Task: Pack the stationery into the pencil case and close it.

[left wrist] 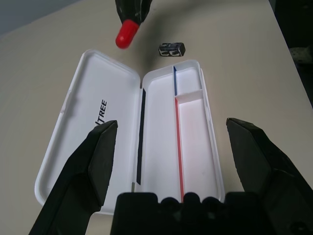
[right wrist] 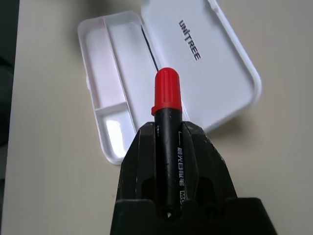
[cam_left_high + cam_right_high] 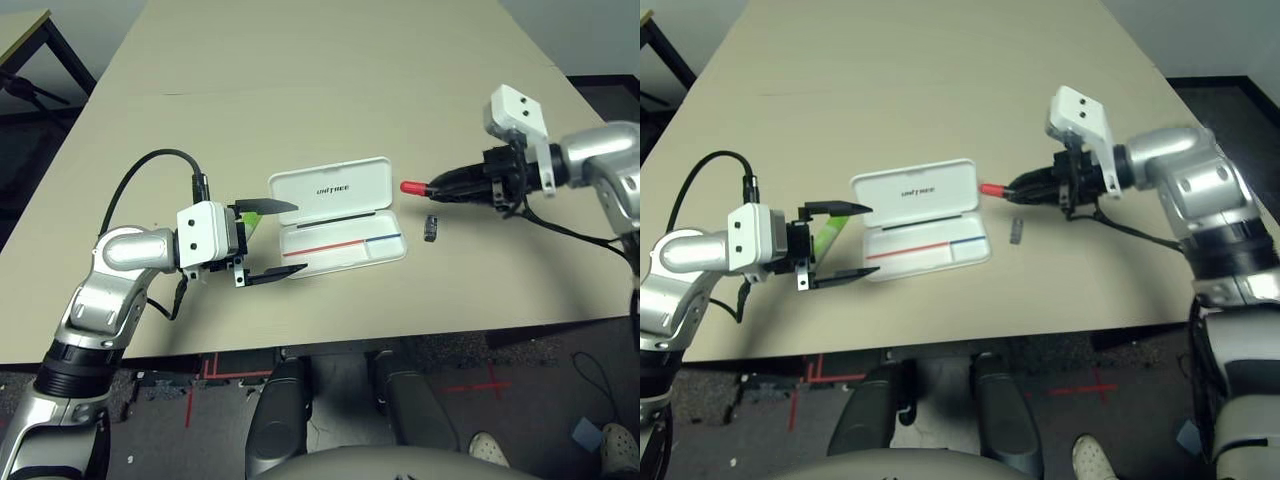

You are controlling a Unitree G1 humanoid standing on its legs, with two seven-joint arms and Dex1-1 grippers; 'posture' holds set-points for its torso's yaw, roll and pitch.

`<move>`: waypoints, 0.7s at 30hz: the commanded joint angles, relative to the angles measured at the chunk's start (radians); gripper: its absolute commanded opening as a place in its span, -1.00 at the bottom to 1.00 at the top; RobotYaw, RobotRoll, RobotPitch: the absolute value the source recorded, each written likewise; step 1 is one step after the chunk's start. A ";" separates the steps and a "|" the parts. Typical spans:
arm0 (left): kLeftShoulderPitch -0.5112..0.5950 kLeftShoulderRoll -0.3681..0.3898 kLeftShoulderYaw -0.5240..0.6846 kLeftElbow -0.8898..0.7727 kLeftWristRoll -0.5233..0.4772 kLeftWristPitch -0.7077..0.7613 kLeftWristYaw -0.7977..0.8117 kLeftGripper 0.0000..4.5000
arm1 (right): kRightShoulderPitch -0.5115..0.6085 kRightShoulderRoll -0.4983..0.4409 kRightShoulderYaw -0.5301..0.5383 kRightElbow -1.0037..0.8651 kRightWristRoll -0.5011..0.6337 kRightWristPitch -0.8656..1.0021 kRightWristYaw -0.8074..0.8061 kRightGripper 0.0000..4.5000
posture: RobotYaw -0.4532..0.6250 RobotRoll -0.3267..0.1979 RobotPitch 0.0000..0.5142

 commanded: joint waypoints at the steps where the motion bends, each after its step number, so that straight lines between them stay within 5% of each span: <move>1: 0.018 0.009 0.000 -0.022 0.014 -0.006 0.011 1.00 | -0.054 0.062 0.027 0.105 -0.052 -0.084 0.027 -0.76 | -0.07 0.25 -0.41; 10: 0.048 0.014 0.008 -0.053 0.017 -0.001 0.039 1.00 | -0.081 0.237 0.054 0.216 -0.128 -0.183 0.013 -0.76 | -0.02 0.25 -0.40; 21: 0.065 0.021 0.006 -0.079 0.018 0.012 0.065 1.00 | -0.040 0.336 0.068 0.272 -0.206 -0.284 -0.035 -0.76 | 0.01 0.25 -0.38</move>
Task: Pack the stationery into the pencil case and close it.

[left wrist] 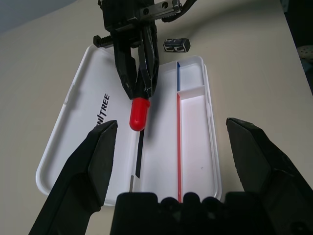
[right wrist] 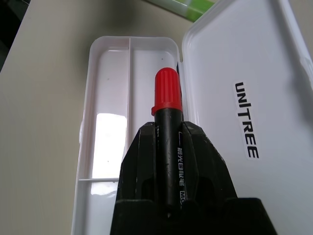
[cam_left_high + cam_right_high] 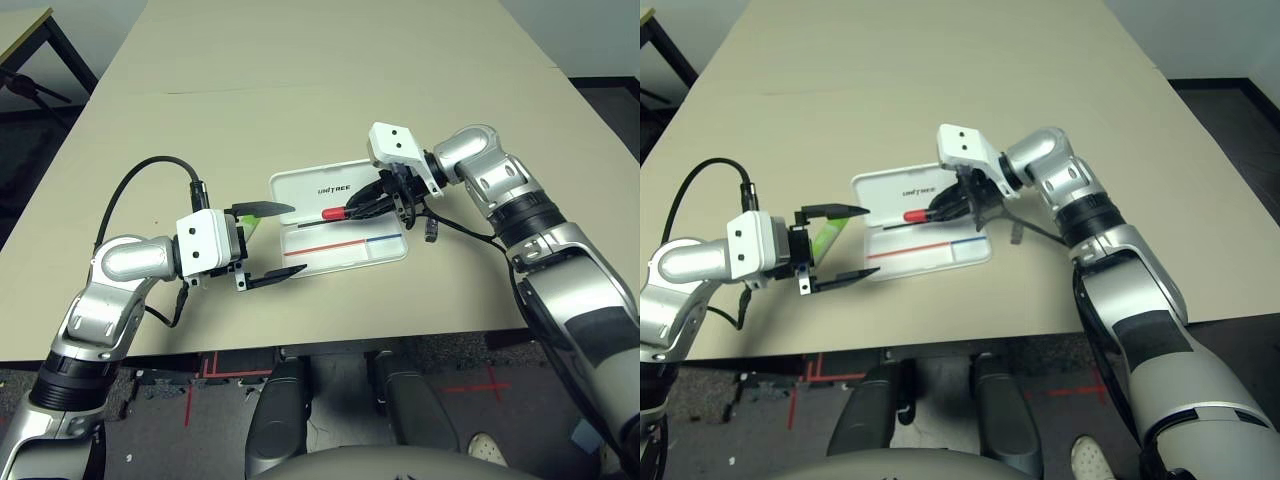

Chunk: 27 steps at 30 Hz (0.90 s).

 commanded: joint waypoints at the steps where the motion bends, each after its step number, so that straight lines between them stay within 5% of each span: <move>1: 0.011 0.011 0.000 -0.022 0.010 0.008 0.007 1.00 | 0.028 0.024 0.011 0.011 -0.018 -0.021 -0.006 -0.76 | 0.01 0.25 -0.38; 5: 0.012 0.010 -0.003 -0.027 0.010 0.013 0.012 1.00 | 0.048 0.046 -0.003 -0.005 -0.016 -0.034 -0.023 -0.76 | 0.01 0.25 -0.37; 16: 0.020 0.008 -0.004 -0.023 0.010 0.008 0.014 1.00 | 0.106 -0.013 -0.088 -0.198 0.107 0.068 0.042 0.99 | 0.00 0.25 -0.36; 27: 0.044 0.011 0.016 -0.024 0.002 0.024 0.028 1.00 | 0.344 -0.296 -0.253 -0.594 0.314 0.422 0.044 0.99 | -0.04 0.25 -0.34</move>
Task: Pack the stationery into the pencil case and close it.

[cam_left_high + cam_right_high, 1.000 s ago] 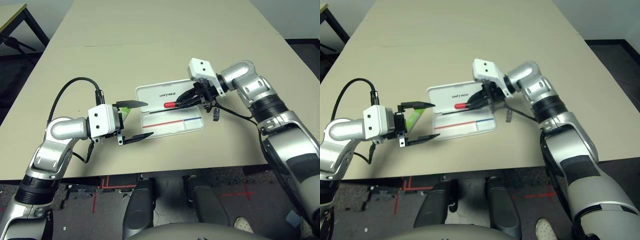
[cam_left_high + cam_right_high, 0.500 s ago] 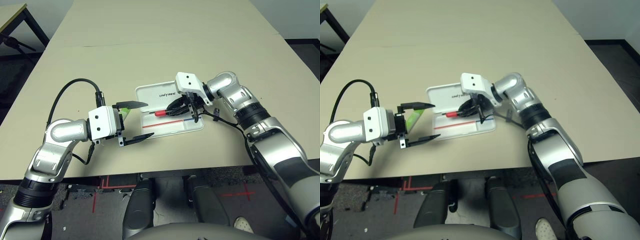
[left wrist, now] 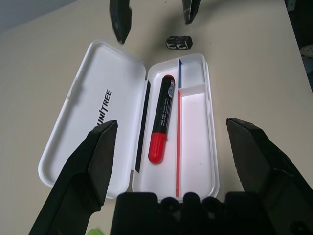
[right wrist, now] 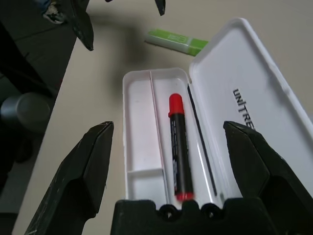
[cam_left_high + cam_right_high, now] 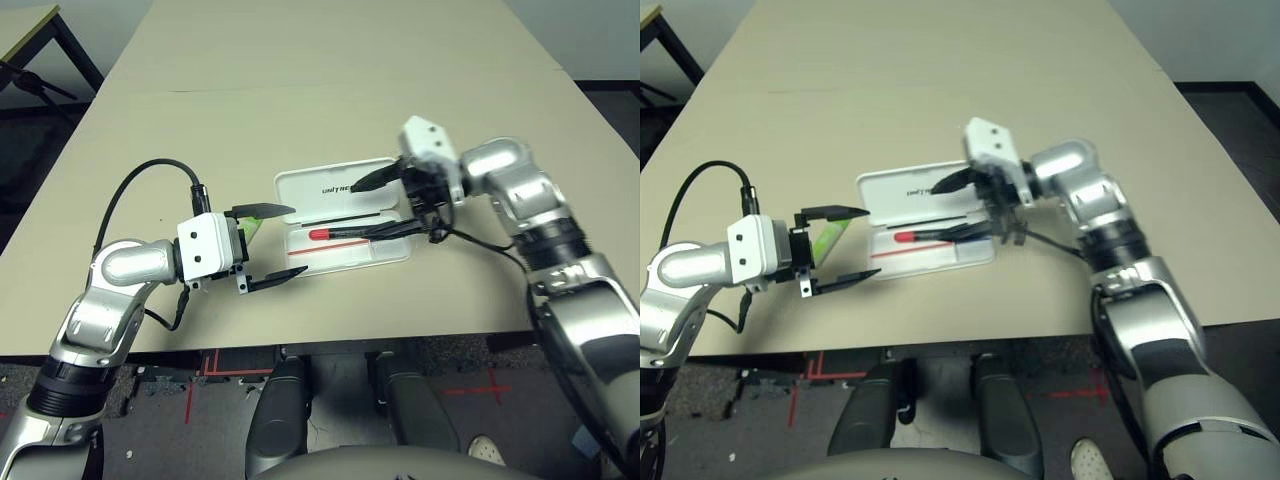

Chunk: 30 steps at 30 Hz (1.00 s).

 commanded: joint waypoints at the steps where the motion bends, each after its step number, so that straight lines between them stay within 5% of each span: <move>1: 0.023 0.011 0.015 -0.007 -0.006 0.021 0.008 1.00 | 0.106 -0.075 -0.061 -0.135 0.076 0.111 -0.014 0.99 | -0.04 0.25 -0.34; 12: 0.017 0.040 0.042 0.003 0.042 0.301 0.160 1.00 | 0.338 -0.211 -0.145 -0.341 0.175 0.212 -0.101 0.99 | -0.11 0.25 -0.36; 22: -0.075 0.045 0.030 0.002 0.042 0.623 0.275 1.00 | 0.354 -0.241 -0.140 -0.361 0.187 0.206 -0.136 0.99 | -0.14 0.25 -0.34; 30: -0.157 -0.020 0.035 0.050 0.022 0.903 0.382 1.00 | 0.360 -0.241 -0.130 -0.359 0.175 0.187 -0.162 0.99 | -0.17 0.25 -0.33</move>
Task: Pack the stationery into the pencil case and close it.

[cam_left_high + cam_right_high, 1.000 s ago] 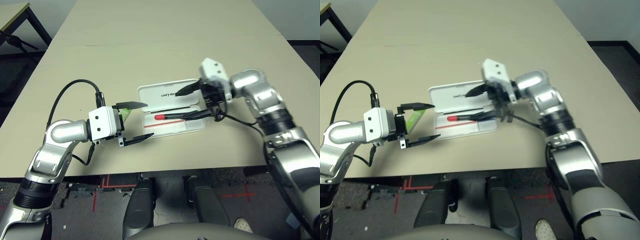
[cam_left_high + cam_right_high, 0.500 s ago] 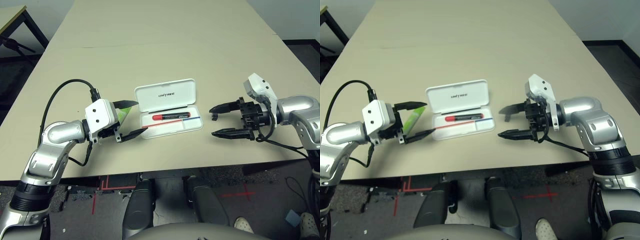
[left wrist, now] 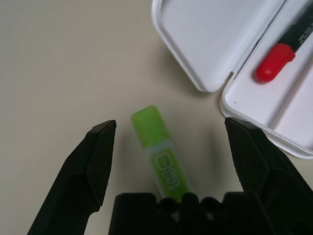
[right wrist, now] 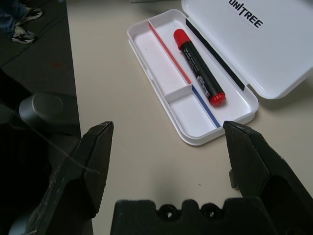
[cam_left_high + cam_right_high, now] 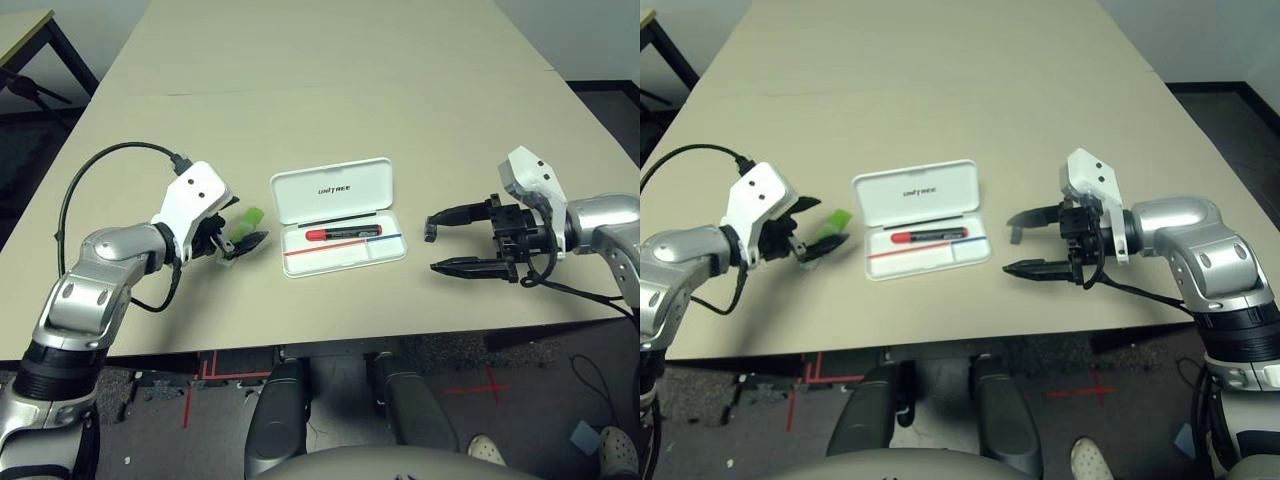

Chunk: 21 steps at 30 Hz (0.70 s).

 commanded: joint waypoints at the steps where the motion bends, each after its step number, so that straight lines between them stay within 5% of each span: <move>1: -0.022 -0.045 0.016 0.046 -0.023 0.148 0.065 1.00 | 0.014 -0.005 0.009 -0.020 0.001 -0.012 -0.012 0.99 | -0.18 0.25 -0.33; 18: -0.033 -0.103 -0.001 0.156 -0.004 0.278 0.177 1.00 | 0.024 0.006 0.008 -0.034 0.008 -0.013 -0.056 0.99 | -0.22 0.25 -0.31; 21: -0.030 -0.102 -0.006 0.151 -0.009 0.293 0.177 0.75 | 0.026 0.004 0.007 -0.033 0.007 -0.015 -0.057 1.00 | -0.22 0.25 -0.30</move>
